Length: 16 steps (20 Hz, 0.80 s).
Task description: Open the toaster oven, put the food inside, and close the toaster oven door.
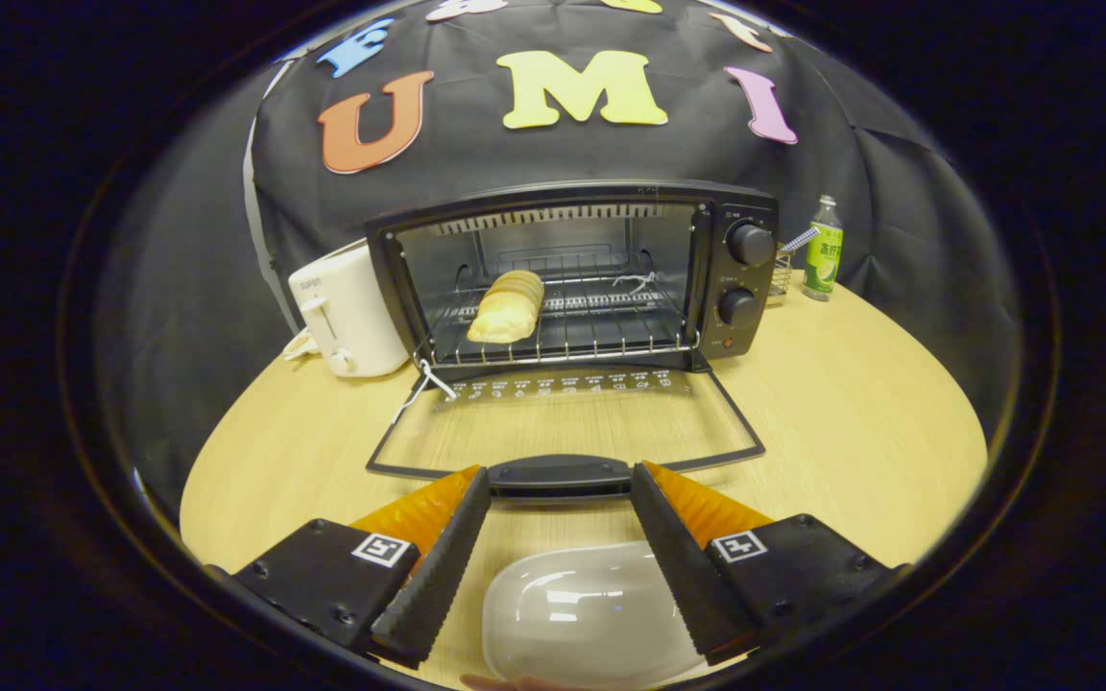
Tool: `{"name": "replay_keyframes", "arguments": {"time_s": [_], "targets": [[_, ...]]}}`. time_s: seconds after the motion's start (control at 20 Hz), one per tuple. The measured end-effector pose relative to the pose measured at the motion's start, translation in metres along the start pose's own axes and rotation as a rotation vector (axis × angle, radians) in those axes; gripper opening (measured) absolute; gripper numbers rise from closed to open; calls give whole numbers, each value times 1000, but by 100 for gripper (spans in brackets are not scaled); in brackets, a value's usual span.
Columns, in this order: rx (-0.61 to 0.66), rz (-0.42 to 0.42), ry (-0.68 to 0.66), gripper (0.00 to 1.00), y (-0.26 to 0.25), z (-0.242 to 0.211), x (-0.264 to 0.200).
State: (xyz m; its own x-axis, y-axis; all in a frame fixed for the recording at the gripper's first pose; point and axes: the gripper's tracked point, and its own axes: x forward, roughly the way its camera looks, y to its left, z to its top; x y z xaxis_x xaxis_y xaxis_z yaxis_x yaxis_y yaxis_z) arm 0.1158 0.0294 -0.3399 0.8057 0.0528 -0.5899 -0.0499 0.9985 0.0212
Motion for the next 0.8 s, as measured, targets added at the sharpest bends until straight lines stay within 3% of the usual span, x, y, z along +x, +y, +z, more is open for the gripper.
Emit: {"name": "replay_keyframes", "arguments": {"time_s": [0.2, 0.55, 0.8], "targets": [[17, -17, 80, 99, -4, -22, 14], [-20, -85, 175, 98, -4, -23, 20], [31, -64, 136, 98, -2, -15, 19]]}}
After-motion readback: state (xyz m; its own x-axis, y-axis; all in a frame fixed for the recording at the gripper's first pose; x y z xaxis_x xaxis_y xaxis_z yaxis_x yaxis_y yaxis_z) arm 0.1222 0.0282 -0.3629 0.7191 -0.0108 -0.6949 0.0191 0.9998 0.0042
